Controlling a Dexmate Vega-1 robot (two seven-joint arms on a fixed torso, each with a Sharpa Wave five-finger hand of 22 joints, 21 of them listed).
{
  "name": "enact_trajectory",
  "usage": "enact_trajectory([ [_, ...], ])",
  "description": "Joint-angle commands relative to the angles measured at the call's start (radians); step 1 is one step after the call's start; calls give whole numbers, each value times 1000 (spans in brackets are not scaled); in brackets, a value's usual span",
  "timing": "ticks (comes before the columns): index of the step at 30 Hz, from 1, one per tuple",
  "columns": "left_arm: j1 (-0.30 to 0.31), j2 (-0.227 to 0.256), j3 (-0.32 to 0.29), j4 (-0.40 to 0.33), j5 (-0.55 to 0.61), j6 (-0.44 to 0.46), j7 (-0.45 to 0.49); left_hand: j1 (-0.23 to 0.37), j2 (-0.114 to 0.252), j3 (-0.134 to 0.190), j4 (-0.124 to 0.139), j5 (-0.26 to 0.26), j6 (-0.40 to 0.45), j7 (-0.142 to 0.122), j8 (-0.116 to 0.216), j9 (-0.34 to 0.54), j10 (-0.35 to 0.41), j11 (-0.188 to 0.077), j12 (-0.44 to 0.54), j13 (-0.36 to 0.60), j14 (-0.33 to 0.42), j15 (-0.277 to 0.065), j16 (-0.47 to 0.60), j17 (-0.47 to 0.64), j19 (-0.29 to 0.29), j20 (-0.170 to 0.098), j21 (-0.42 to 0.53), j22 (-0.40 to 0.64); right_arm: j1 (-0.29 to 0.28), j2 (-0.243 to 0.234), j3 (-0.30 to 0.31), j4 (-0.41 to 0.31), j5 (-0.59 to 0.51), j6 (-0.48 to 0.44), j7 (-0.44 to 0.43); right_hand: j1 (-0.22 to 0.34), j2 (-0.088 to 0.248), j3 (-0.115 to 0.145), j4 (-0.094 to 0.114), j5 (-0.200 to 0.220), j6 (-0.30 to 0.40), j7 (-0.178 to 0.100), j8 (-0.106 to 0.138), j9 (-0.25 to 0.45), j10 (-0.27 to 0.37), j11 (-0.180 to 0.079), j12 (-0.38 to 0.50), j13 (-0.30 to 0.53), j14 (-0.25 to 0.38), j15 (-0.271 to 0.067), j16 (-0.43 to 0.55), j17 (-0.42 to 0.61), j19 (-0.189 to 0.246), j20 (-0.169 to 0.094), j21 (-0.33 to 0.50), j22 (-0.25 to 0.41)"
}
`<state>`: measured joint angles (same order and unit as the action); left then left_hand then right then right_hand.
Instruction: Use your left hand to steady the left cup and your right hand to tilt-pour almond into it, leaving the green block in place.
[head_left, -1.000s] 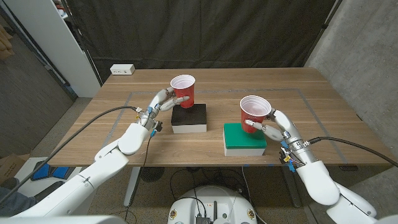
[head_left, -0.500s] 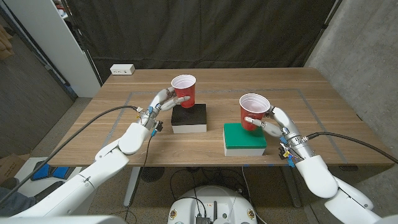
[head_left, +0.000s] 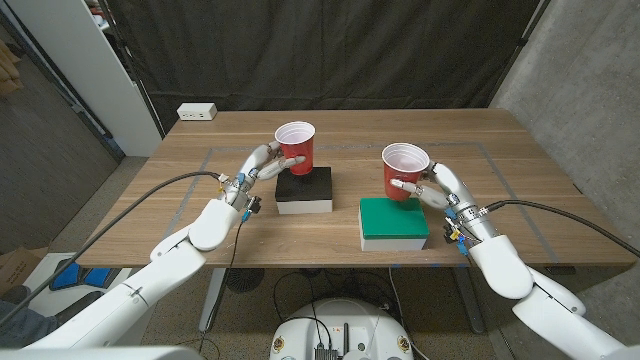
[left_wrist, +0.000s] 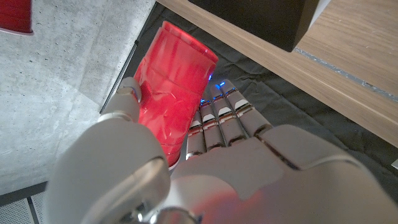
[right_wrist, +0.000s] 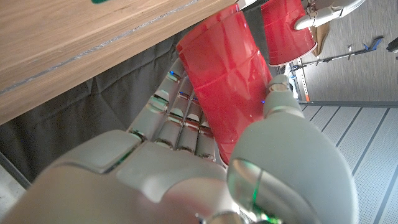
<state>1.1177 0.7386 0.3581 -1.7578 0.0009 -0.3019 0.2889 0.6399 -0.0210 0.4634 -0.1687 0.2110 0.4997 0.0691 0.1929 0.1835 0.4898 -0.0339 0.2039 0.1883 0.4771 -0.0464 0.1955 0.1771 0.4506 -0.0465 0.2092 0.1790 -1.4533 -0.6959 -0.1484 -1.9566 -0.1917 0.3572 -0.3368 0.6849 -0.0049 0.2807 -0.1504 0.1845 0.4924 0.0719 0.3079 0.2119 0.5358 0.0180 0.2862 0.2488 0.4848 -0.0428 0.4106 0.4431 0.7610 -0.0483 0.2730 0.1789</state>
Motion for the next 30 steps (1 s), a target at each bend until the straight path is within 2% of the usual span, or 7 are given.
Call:
enact_trajectory([
  [1, 4, 4, -3, 2, 5, -11, -2, 3, 9, -2, 3, 6, 12, -2, 6, 6, 11, -4, 2, 4, 8, -39, -4, 0, 14, -8, 1, 4, 109, -8, -56, 57, 18, -13, 14, 10, 7, -3, 3, -2, 7, 3, 2, 1, 10, -2, 1, 4, 4, 2, 7, 6, 7, 3, 0, 4],
  [18, -1, -2, 1, 17, 13, -25, -3, -4, 12, -3, 7, 6, 12, -4, 4, 6, 13, -1, 2, 5, 22, -43, 0, 1, 24, -9, 5, 4, 227, -19, -114, 121, 57, -55, 18, 12, 10, -6, 3, -2, 3, 4, -2, 1, 8, -2, -2, 6, 11, 2, 12, 11, 14, 4, 1, 4],
  [30, -15, -6, 15, 27, 16, -29, -17, -3, 9, -1, 4, 7, 14, -4, 4, 6, 15, 0, 2, 5, 25, -45, -2, 0, 26, -7, 5, 4, 235, -41, -125, 111, 63, -67, -1, 14, 10, -8, 3, -2, 5, 6, -3, 2, 10, 0, -3, 8, 12, 0, 14, 14, 17, 3, 0, 5],
])
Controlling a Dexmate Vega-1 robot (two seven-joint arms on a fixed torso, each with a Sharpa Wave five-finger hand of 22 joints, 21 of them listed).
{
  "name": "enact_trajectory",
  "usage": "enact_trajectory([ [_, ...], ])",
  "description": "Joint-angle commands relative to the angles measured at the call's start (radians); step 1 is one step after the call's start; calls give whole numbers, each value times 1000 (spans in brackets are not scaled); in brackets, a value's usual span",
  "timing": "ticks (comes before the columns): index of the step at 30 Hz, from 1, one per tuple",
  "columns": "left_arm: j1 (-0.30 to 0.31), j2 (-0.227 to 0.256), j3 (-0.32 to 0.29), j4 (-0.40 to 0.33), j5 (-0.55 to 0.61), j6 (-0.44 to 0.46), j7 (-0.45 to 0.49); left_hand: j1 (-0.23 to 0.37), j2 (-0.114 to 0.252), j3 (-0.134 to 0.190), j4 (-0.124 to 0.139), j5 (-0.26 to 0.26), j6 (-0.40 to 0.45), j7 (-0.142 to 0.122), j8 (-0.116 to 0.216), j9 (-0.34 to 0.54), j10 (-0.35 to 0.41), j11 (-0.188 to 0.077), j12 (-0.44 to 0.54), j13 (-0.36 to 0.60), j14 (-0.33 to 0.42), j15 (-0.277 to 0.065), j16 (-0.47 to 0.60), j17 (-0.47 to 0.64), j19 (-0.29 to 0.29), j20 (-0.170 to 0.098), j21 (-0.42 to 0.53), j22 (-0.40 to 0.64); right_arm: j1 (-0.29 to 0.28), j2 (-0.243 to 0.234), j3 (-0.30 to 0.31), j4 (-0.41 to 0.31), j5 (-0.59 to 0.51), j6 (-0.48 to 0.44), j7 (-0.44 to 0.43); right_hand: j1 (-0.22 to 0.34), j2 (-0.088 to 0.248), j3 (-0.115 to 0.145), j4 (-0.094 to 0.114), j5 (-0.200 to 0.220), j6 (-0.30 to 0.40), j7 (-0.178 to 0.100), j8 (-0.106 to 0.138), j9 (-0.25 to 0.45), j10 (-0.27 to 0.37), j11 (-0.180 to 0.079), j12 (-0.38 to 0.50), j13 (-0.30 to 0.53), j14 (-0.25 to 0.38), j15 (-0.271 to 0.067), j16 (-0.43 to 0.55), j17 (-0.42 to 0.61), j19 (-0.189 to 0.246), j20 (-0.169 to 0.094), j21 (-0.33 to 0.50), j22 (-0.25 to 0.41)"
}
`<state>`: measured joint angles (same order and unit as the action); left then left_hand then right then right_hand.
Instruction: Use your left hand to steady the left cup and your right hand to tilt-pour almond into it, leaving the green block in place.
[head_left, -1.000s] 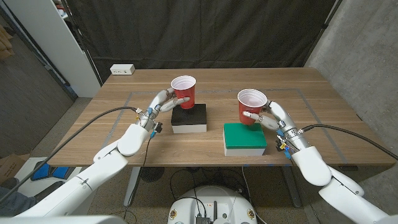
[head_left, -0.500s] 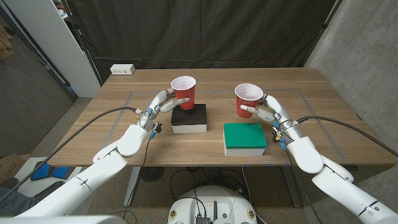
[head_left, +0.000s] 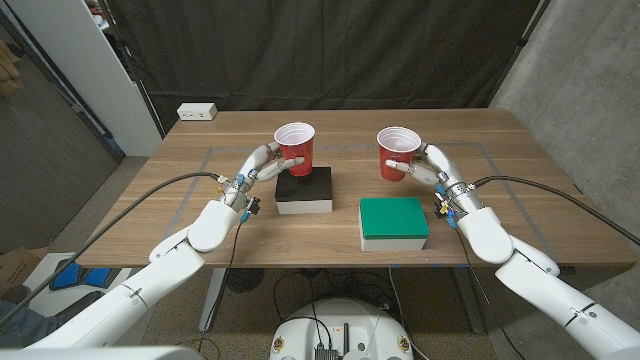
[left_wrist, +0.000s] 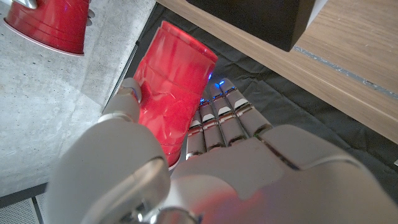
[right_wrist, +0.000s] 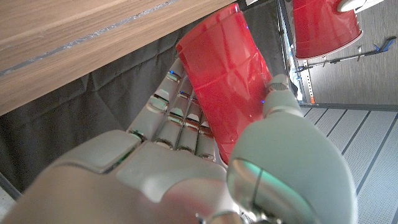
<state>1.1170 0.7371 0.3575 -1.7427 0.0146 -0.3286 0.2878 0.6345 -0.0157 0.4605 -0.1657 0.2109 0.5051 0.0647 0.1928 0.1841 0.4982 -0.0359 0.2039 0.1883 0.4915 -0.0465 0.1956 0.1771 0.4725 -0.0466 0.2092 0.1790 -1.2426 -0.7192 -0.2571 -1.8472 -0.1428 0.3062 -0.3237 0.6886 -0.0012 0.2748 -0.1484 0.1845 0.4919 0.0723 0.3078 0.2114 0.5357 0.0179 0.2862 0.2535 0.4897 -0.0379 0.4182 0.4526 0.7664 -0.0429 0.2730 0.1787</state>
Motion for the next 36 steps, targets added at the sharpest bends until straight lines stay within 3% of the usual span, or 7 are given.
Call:
enact_trajectory([
  [1, -20, -5, 20, 14, 4, -1, -22, 3, 3, 2, 1, 7, 8, 1, 4, 5, 7, 2, 1, 5, 11, -45, -2, -1, 4, -7, 5, 4, 25, -19, -18, 1, 14, -16, -15, 10, 7, -3, 1, -2, 6, 6, -3, 2, 11, 1, -3, 4, 8, -4, 7, 5, 12, -2, 0, 5],
  [17, -103, -54, 94, 70, 26, -43, -65, 5, 2, 3, -1, 8, 11, 2, 4, 5, 8, 3, 1, 5, 16, -45, -2, -1, 5, -5, 5, 4, 69, -26, -70, 0, 1, -25, 7, 12, 8, -6, 2, -2, 10, 6, -4, 2, 11, -2, -5, 6, 14, -3, 9, 6, 15, -2, -1, 5],
  [36, -152, -51, 143, 52, 56, 11, -121, 9, 1, 5, -3, 8, 12, 2, 3, 5, 10, 3, 1, 5, 20, -44, -2, -1, 7, -5, 5, 4, 98, -44, -92, -20, -10, -59, 24, 11, 8, -11, 3, -3, 19, 6, -4, 3, 23, 3, -4, 7, 15, -4, 8, 5, 18, 1, -2, 6],
])
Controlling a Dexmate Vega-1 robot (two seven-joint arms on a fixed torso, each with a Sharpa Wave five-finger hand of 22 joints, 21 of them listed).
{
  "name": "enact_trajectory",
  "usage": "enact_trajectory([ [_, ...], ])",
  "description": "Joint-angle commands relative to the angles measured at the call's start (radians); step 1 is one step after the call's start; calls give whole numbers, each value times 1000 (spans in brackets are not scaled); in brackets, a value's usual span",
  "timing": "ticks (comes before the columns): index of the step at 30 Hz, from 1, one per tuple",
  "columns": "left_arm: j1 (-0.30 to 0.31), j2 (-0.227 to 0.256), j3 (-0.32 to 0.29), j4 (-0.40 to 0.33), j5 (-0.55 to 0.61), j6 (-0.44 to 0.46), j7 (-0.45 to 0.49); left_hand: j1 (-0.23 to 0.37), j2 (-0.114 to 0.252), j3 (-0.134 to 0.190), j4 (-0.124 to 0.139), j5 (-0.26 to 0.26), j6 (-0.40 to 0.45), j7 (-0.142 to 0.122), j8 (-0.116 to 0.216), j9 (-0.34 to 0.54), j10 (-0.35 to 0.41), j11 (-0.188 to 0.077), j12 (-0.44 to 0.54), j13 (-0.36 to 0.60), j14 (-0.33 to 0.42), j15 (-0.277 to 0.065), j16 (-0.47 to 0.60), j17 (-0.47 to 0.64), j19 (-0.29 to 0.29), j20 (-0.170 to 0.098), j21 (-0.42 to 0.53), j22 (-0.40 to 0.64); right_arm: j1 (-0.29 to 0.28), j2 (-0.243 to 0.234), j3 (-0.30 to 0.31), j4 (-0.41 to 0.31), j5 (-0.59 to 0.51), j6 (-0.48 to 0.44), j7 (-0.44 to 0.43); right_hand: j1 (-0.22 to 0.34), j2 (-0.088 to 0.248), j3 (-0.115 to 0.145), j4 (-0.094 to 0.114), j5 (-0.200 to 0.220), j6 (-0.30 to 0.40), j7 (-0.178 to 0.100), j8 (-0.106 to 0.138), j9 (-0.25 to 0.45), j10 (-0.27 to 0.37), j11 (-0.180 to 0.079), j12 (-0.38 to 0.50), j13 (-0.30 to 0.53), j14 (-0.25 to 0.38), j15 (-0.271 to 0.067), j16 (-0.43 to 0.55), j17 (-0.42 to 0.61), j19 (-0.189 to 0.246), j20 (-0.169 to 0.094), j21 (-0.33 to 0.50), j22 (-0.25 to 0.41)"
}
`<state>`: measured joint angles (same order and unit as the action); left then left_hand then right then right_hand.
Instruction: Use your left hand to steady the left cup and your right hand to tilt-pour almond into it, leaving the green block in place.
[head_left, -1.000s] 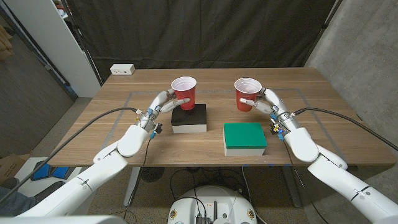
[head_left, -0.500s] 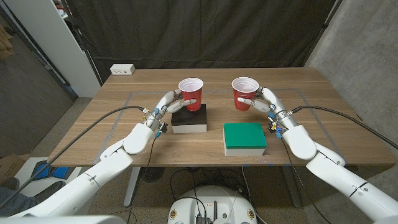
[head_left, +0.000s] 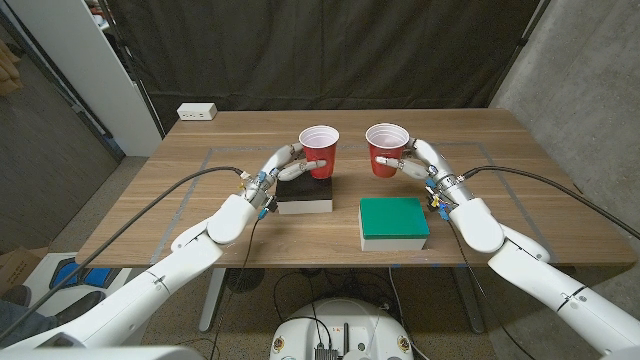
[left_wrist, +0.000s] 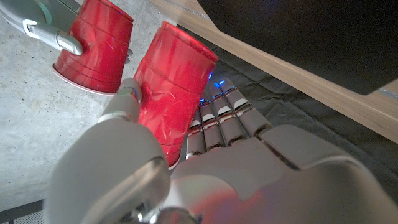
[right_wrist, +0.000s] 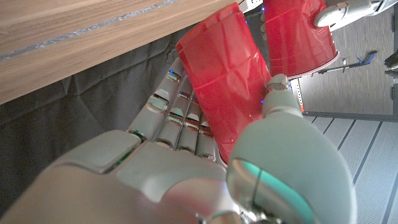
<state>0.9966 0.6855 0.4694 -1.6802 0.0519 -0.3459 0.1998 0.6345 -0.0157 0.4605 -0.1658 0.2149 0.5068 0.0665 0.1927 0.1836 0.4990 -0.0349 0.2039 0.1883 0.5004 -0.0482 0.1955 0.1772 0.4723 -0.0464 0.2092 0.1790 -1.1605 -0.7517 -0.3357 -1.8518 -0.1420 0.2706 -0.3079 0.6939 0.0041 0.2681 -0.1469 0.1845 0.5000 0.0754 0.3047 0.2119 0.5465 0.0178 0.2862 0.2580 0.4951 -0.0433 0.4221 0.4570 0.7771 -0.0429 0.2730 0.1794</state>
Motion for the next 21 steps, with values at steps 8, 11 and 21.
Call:
enact_trajectory([
  [8, -53, 1, 57, -17, 31, 26, -63, 7, 1, 4, -2, 4, 10, 0, 3, 6, 9, 3, 0, 5, 11, -43, -3, -1, 7, -4, 5, 4, 20, -19, -16, -30, -16, -41, 11, 5, 3, -7, 2, -3, 16, 8, 0, 2, 16, 4, -5, 1, 13, 2, 3, -1, 9, 3, -2, 5],
  [11, -58, -1, 62, -15, 32, 29, -69, 7, 1, 4, -1, 4, 10, 1, 3, 6, 9, 2, 0, 5, 11, -43, -3, 0, 7, -5, 4, 4, 25, -22, -18, -39, -21, -51, 14, 5, 3, -7, 2, -3, 19, 7, 1, 2, 18, 5, -5, 1, 13, 1, 3, -1, 12, 4, -1, 5],
  [21, -71, -3, 78, -11, 24, 27, -96, 7, 2, 4, -1, 5, 10, 0, 3, 6, 9, 4, 0, 5, 12, -41, -3, 0, 7, -3, 4, 4, 44, -40, -30, -71, -62, -101, 27, 6, 5, -9, 2, -4, 31, 0, 3, 2, 30, 3, -4, -1, 23, -2, 5, -4, 17, 5, -1, 6],
])
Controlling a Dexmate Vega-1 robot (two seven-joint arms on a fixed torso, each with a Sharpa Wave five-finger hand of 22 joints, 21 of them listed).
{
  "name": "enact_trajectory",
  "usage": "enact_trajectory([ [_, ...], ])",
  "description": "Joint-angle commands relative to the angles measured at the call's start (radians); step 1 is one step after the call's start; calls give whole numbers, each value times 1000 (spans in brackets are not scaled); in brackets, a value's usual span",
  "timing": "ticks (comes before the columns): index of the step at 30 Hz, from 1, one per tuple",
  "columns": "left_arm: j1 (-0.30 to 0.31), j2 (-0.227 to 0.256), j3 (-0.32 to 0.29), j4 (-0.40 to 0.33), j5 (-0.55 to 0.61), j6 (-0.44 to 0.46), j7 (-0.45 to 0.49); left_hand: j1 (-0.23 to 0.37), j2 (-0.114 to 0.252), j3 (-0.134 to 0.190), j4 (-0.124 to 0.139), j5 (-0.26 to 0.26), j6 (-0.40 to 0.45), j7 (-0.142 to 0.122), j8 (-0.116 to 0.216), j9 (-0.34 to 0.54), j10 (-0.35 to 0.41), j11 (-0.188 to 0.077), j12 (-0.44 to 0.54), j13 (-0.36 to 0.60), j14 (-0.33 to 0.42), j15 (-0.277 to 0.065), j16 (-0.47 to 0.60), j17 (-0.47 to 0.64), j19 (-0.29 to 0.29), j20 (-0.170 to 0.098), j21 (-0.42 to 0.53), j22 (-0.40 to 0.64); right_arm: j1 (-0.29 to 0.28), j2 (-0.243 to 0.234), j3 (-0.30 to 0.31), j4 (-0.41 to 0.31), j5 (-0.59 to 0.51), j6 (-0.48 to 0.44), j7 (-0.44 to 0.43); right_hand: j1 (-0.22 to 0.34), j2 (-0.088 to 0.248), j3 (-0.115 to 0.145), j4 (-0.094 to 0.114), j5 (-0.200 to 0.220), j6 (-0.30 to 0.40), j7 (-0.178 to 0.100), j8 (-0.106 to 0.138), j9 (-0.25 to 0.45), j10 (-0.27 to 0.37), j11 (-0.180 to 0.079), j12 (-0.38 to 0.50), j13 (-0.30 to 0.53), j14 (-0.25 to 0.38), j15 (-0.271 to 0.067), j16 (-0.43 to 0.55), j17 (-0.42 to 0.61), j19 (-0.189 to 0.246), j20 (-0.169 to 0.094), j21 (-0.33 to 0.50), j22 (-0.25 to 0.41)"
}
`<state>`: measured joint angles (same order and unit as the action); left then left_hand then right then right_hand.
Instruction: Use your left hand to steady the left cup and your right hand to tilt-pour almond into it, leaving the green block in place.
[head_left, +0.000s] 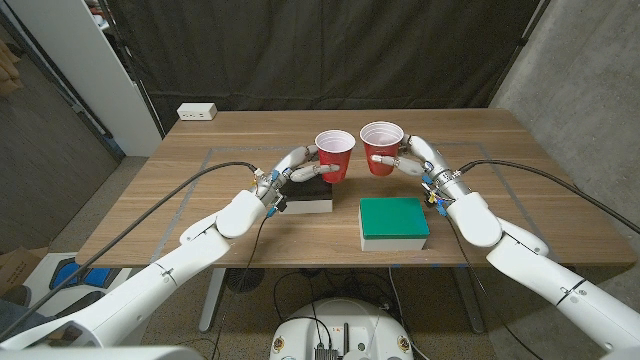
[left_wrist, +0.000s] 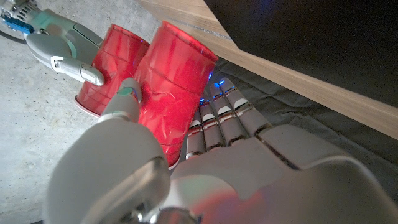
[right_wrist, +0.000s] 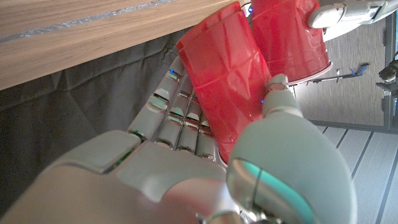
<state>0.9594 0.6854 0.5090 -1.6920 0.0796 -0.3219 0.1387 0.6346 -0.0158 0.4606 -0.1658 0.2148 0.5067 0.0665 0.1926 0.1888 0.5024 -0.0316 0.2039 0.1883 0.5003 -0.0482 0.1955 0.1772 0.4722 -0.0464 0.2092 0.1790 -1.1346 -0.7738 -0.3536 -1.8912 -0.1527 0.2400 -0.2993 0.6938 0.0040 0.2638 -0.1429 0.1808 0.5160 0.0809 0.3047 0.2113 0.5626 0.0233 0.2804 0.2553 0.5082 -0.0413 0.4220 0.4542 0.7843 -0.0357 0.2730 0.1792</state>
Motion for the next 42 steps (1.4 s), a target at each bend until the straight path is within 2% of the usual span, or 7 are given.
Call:
enact_trajectory([
  [1, -38, -2, 41, 3, -19, -1, -51, 7, 2, 4, -1, 5, 10, 0, 3, 1, 6, 0, 0, 5, 13, -41, -3, 0, 7, -4, 4, 4, 19, -19, -13, -35, -55, -73, 19, 6, 5, -5, -2, 0, 15, -6, 3, 3, 15, -2, 2, 2, 10, -5, 5, -1, 11, -3, -1, 6],
  [9, -51, 2, 51, -8, -6, -6, -71, 5, 1, 4, 0, 5, 10, 2, 2, 1, 6, 0, -1, 5, 13, -42, -3, 0, 7, -3, 4, 4, 26, -41, -14, -78, -107, -124, 20, 8, 6, -7, -2, 0, 29, -8, 7, 2, 27, -7, 3, 1, 19, -8, 7, -2, 17, -4, 1, 6],
  [16, -50, 6, 50, -12, -2, -1, -71, 5, 2, 5, 0, 5, 11, 3, 2, 1, 7, 0, -1, 5, 13, -41, -4, 0, 8, -3, 4, 4, 8, -78, 3, -141, -197, -206, 0, 10, 7, -9, -3, 0, 43, -14, 11, 2, 39, -8, 5, 1, 33, -13, 12, -2, 27, -7, 4, 7],
  [26, -44, 18, 45, -33, 13, 25, -68, 6, 4, 6, 0, 6, 12, 3, 3, 1, 9, -1, 0, 5, 15, -40, -4, 0, 8, -1, 4, 4, -11, -99, 31, -184, -227, -272, -11, 11, 8, -10, -2, 0, 50, -17, 12, 2, 45, -13, 5, 1, 42, -15, 15, -2, 31, -9, 5, 7],
  [32, -45, 25, 44, -52, 19, 44, -72, 6, 3, 6, 0, 6, 14, 4, 3, 1, 10, 3, 0, 5, 17, -41, -3, 0, 10, 0, 4, 4, -12, -111, 30, -206, -270, -298, -20, 12, 9, -11, -2, 0, 54, -19, 13, 2, 48, -13, 5, 2, 43, -20, 16, -1, 32, -8, 4, 7],
  [42, -52, 32, 49, -97, 34, 77, -85, 5, 2, 7, -1, 6, 17, 5, 4, 1, 15, 3, 1, 5, 20, -38, -3, 0, 14, 2, 6, 4, 1, -131, 6, -240, -406, -350, -38, 17, 8, -13, -5, 0, 62, -26, 15, 2, 53, -21, 6, 4, 48, -27, 19, 2, 34, -11, 4, 7],
])
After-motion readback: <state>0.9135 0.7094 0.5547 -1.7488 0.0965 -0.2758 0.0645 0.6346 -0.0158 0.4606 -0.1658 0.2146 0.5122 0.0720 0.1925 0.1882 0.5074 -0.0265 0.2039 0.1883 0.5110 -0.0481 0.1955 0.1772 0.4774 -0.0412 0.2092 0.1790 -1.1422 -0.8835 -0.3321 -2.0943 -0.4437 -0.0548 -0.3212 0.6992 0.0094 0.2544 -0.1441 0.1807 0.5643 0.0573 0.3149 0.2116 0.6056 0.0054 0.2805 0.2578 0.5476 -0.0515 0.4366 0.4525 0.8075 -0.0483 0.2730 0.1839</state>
